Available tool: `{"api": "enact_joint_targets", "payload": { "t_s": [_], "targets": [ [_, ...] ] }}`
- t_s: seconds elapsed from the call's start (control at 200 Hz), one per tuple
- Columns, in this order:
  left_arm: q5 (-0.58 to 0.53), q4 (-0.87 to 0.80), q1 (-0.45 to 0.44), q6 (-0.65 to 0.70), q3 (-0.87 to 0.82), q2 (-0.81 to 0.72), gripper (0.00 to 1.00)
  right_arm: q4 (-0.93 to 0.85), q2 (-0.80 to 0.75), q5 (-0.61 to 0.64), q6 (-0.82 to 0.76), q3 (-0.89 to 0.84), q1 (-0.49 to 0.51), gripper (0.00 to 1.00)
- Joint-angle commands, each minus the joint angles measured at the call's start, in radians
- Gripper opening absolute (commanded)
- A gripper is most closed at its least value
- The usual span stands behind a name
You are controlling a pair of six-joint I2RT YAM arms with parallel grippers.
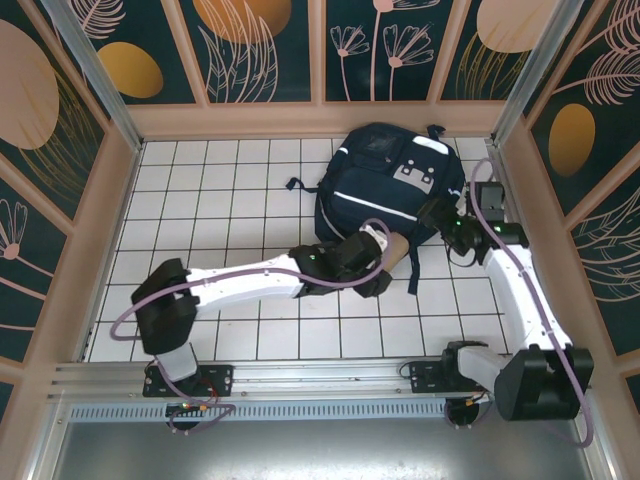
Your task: Pack the student bag
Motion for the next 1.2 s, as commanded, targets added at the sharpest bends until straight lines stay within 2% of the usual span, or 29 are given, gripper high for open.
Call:
{"api": "enact_joint_targets", "payload": {
  "t_s": [0.0,0.27,0.44,0.585,0.695,0.866,1.026,1.196],
  "targets": [
    [-0.011,0.065,0.059,-0.075,-0.061,-0.099,0.38,0.028,0.085,0.061,-0.075,0.081,0.083,0.79],
    [-0.031,0.08,0.217,-0.152,-0.228,-0.288,0.33,0.021,0.38,0.138,-0.21,0.261,0.257,0.65],
    [-0.047,0.054,0.3,-0.174,-0.285,-0.36,0.33,-0.022,0.543,0.308,-0.336,0.375,0.359,0.62],
    [-0.058,0.046,0.329,-0.192,-0.314,-0.395,0.34,-0.02,0.632,0.434,-0.45,0.41,0.437,0.61],
    [-0.056,0.045,0.334,-0.197,-0.314,-0.41,0.34,-0.015,0.662,0.462,-0.507,0.418,0.471,0.62],
    [-0.053,0.045,0.338,-0.193,-0.342,-0.421,0.34,-0.003,0.646,0.48,-0.545,0.408,0.518,0.7],
    [-0.056,0.045,0.34,-0.19,-0.343,-0.422,0.34,0.004,0.595,0.466,-0.578,0.374,0.554,0.7],
    [-0.049,0.049,0.34,-0.187,-0.346,-0.426,0.34,0.007,0.607,0.478,-0.591,0.345,0.557,0.68]
  ]
}}
